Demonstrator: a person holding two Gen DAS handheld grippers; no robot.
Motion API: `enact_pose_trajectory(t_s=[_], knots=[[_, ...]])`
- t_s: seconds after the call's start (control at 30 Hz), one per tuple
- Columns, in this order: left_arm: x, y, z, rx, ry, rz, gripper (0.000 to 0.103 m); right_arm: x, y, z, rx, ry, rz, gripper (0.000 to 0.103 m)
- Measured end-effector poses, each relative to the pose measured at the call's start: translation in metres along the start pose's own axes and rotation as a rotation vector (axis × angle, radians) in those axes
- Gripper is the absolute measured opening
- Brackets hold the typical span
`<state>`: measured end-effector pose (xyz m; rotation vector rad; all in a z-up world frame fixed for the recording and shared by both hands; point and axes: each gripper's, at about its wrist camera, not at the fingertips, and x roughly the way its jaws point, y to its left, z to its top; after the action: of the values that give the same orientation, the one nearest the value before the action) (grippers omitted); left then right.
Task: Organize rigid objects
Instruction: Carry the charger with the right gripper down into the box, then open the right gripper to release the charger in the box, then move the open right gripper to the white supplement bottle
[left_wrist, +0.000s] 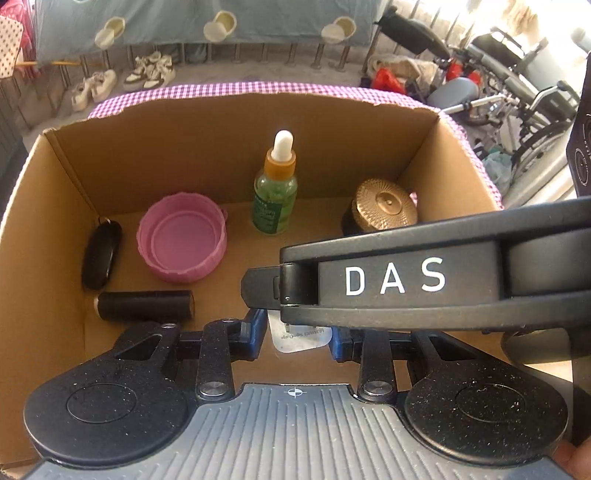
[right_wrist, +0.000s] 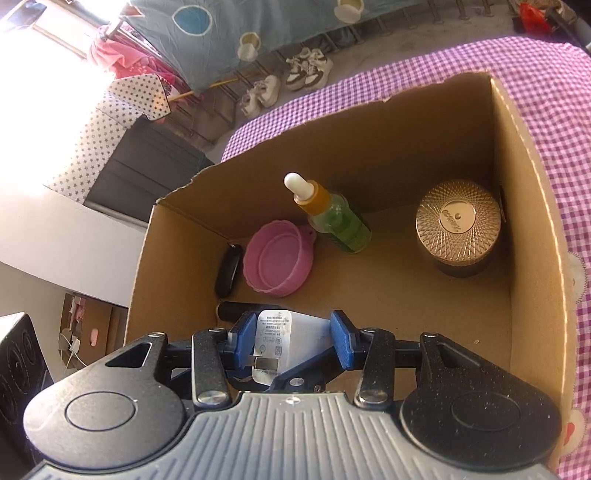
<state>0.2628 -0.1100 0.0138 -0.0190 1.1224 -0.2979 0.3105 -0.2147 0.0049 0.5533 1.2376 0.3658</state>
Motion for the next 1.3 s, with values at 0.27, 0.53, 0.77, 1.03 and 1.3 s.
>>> enact_pose_trajectory(t_s=[0.27,0.53,0.77,1.03,1.3], knots=[[0.005,0.008,-0.002,-0.035,0.078,-0.002,0.033,0.018,-0.011,0.005,0.023,0.07,0.002,0.048],[-0.011,0.012,-0.006,-0.053,0.048,-0.008,0.051,0.011,-0.01,0.009,0.039,0.052,0.03,0.048],[-0.058,0.01,-0.022,-0.02,-0.095,0.006,0.068,-0.049,0.001,-0.008,0.011,-0.143,0.107,0.048],[-0.116,-0.005,-0.07,0.077,-0.25,-0.071,0.078,-0.131,-0.006,-0.095,0.031,-0.381,0.259,0.052],[-0.153,0.007,-0.115,0.108,-0.35,-0.133,0.087,-0.15,-0.009,-0.163,0.07,-0.428,0.271,0.057]])
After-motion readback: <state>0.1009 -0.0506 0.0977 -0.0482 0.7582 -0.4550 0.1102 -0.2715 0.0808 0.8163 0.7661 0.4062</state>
